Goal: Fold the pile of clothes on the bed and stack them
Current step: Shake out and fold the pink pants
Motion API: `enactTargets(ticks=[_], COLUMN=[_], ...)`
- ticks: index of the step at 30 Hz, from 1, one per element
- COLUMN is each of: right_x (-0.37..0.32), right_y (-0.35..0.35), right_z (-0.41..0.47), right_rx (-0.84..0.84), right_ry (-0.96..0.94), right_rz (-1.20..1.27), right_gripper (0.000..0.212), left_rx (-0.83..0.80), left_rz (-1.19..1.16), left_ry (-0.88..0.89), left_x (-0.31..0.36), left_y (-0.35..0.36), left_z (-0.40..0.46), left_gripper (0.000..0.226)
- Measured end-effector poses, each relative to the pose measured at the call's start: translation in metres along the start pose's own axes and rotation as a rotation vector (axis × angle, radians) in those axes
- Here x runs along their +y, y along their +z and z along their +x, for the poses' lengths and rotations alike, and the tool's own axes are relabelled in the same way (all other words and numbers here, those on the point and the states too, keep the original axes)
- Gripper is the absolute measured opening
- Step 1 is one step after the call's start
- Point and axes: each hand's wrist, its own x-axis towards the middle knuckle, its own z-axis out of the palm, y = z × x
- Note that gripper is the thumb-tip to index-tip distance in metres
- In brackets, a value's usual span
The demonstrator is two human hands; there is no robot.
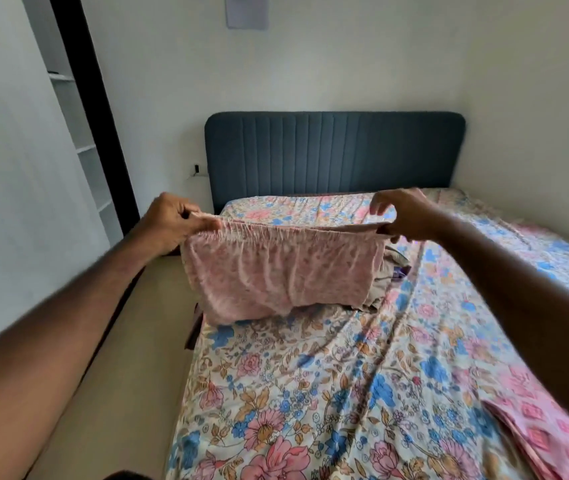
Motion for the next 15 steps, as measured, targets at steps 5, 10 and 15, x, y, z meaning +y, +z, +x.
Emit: enactTargets(ticks=[5, 10, 15], right_x=[-0.024, -0.034, -0.023], right_y=[-0.090, -0.120, -0.070], right_z=[0.014, 0.014, 0.038], right_rx=[-0.062, -0.375, -0.224], right_ry=[-0.129, -0.140, -0.016], right_rz=[0.155, 0.408, 0.223], right_gripper=[0.019, 0.024, 0.013], left_rx=[-0.047, -0.223, -0.098], left_rz=[-0.168, -0.377, -0.056], left_ry=[0.027, -0.107, -0.158], left_x=[0.040, 0.038, 0.004], left_y=[-0.037, -0.070, -0.040], left_z=[0.018, 0.026, 0.034], left_gripper=[0.033, 0.049, 0.045])
